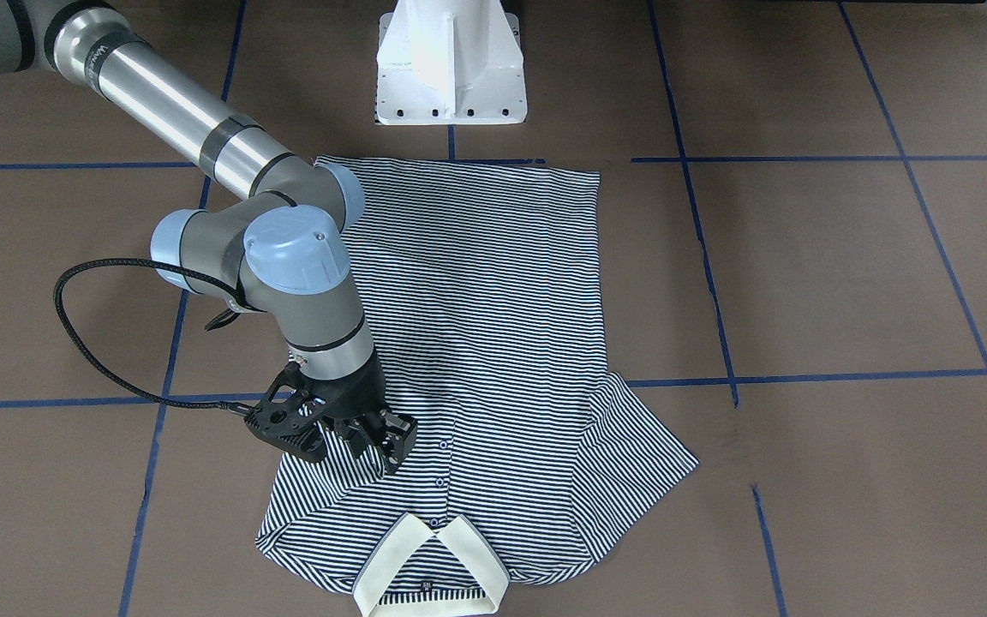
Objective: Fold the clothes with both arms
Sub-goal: 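Grasp the sleeve with the right gripper and fold it inward toward the collar, then release the sleeve and raise the right gripper while the left arm moves in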
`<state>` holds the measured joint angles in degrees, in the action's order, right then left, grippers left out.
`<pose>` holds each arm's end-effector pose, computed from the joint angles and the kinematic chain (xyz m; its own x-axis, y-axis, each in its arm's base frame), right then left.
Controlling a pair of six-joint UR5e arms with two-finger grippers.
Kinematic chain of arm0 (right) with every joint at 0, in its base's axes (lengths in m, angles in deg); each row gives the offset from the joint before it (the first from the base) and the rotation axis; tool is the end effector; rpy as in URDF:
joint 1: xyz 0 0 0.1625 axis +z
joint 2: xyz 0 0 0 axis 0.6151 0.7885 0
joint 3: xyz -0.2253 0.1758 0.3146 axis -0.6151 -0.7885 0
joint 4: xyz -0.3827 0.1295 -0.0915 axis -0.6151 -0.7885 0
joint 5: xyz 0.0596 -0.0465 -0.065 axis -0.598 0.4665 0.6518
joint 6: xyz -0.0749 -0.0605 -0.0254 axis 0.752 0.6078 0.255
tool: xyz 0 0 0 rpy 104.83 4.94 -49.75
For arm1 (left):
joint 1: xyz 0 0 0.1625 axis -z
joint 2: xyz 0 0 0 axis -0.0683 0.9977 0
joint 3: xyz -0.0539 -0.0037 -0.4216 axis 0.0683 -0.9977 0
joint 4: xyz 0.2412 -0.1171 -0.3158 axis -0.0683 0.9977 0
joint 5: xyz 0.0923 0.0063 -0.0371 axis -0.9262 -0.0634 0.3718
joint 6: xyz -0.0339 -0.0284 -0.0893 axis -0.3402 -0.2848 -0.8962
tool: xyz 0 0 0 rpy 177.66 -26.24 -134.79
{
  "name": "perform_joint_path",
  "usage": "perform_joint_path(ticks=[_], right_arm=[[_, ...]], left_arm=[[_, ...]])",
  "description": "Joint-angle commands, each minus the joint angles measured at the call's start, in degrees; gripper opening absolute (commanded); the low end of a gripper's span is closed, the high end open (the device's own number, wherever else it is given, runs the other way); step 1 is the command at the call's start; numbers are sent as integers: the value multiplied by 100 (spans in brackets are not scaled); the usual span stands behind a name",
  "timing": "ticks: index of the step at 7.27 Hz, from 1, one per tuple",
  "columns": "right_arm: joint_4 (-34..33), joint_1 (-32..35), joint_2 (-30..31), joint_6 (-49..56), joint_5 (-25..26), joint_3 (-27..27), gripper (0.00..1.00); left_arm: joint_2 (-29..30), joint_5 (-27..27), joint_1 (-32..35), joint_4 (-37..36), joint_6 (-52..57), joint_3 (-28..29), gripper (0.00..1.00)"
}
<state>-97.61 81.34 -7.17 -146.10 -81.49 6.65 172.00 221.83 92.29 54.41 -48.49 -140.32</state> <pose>-0.5091 -0.6380 0.2321 0.3777 0.4364 0.8167 -0.5814 0.7982 -0.1576 -0.0356 -0.4997 0.5469 0.5310 0.4717 -0.7039 -0.0592 0.8494 0.5245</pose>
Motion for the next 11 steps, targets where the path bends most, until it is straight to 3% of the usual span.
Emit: perform_joint_path(ticks=[1, 3, 5, 7, 8, 9, 11], right_arm=[[-71, 12, 1234, 55, -151, 1562, 100], [25, 422, 1707, 518, -1044, 1746, 100], [42, 854, 2250, 1013, -1496, 2069, 100], [505, 864, 2629, 1312, -1804, 2133, 100], [856, 873, 2901, 1304, -1831, 2185, 100], [1251, 865, 3156, 1304, -1840, 2238, 100], [1396, 856, 3211, 1260, -1831, 2229, 100]], left_arm=[[165, 185, -353, 331, -1023, 31, 100], [743, -103, -845, 313, -2052, 258, 100], [1743, -1225, -2117, 339, -4566, 338, 100], [2518, -1510, -2690, 313, -5094, 775, 100], [2983, -2530, -3216, 348, -5524, 1065, 99], [3501, -3001, -3343, 418, -5581, 1772, 93], [3638, -3233, -3405, 1975, -5599, 3188, 82]])
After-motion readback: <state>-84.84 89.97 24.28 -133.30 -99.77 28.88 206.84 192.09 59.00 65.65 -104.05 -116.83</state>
